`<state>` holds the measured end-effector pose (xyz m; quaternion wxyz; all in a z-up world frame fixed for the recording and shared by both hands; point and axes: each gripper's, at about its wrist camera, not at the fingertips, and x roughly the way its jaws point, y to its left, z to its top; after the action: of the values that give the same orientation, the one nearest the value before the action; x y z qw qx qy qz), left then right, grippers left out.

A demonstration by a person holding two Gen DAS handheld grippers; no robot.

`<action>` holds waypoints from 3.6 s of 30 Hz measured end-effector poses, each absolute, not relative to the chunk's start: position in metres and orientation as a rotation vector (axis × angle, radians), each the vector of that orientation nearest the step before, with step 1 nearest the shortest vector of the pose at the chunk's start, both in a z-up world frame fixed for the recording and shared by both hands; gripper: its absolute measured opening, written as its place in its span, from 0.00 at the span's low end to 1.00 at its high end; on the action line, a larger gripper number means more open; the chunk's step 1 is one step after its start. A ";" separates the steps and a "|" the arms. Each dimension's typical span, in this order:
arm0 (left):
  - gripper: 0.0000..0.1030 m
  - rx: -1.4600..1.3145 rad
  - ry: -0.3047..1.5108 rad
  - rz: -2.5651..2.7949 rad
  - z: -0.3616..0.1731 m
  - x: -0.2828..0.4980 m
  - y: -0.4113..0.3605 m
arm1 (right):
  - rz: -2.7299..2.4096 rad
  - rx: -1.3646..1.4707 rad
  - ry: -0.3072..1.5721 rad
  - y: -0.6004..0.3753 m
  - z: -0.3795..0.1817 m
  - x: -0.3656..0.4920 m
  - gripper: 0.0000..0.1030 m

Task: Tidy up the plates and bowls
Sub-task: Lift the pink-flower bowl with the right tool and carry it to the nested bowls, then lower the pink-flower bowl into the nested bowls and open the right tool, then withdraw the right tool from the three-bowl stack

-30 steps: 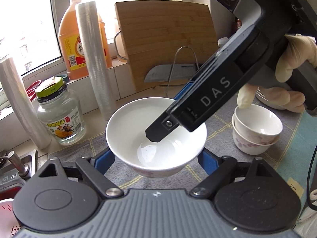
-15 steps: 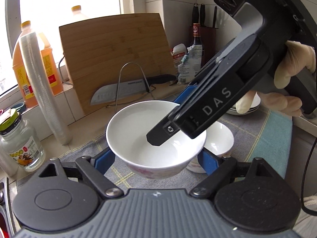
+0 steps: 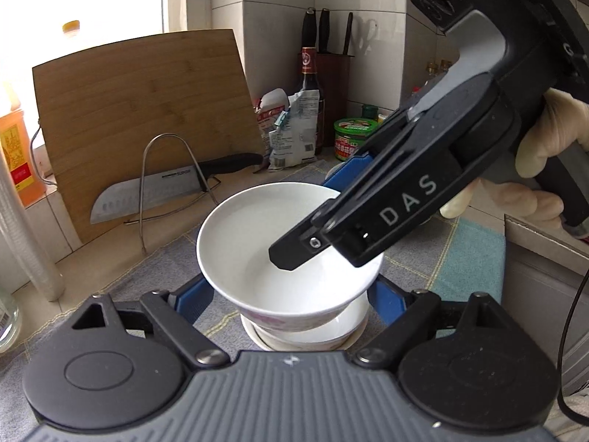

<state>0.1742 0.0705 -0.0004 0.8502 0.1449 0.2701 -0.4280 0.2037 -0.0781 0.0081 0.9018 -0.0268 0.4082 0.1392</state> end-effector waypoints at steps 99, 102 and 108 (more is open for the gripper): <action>0.97 0.298 0.893 -0.625 -0.089 0.154 0.047 | 0.376 -0.203 0.932 -0.127 -0.118 0.185 1.00; 0.98 0.310 0.896 -0.583 -0.093 0.150 0.044 | 0.412 -0.248 0.911 -0.126 -0.120 0.188 1.00; 0.99 0.302 0.891 -0.587 -0.095 0.147 0.046 | 0.444 -0.265 0.897 -0.130 -0.120 0.189 1.00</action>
<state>0.1475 0.0462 -0.0948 0.8502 0.1433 0.4231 -0.2787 0.1886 -0.1295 -0.1202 0.8689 -0.1264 0.4288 0.2123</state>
